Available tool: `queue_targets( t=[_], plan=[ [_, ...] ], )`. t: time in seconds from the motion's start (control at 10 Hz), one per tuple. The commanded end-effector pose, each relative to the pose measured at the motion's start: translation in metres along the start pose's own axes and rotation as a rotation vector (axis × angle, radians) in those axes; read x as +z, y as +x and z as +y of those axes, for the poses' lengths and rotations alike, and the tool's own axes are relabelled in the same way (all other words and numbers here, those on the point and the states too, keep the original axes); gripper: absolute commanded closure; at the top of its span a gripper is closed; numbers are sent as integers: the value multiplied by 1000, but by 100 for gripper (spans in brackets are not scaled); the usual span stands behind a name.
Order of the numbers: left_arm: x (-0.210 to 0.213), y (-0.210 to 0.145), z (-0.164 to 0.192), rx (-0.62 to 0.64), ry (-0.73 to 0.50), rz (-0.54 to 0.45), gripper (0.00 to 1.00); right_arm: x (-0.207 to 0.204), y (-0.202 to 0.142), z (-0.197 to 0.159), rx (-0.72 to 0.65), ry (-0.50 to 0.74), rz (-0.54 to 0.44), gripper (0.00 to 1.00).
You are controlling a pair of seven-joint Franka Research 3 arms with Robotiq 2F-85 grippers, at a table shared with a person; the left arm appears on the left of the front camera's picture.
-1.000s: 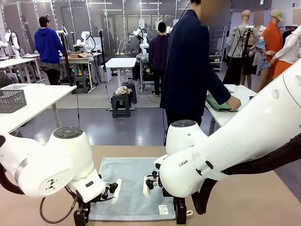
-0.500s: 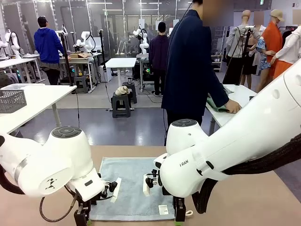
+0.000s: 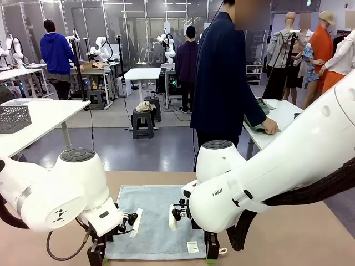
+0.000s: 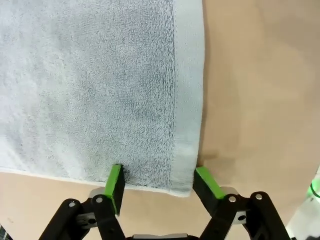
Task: Fold the towels and place them in the basket.
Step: When a person lays out a Towel with hook on the table, fold it in half twice.
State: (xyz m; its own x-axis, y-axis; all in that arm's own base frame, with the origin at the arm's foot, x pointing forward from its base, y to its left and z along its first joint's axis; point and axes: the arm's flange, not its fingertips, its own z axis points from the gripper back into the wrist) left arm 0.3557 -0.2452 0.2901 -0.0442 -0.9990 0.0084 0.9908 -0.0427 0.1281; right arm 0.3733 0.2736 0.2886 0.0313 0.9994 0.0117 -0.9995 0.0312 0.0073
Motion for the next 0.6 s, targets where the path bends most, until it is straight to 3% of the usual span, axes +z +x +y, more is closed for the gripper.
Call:
queue_targets(
  t=[0.0, 0.5],
  plan=[
    [-3, -4, -5, -5, 1, -13, 49, -6, -3, 2, -9, -14, 2, 50],
    [10, -2, 0, -24, -8, -12, 100, 0, -1, 3, -15, -15, 16, 99]
  ],
)
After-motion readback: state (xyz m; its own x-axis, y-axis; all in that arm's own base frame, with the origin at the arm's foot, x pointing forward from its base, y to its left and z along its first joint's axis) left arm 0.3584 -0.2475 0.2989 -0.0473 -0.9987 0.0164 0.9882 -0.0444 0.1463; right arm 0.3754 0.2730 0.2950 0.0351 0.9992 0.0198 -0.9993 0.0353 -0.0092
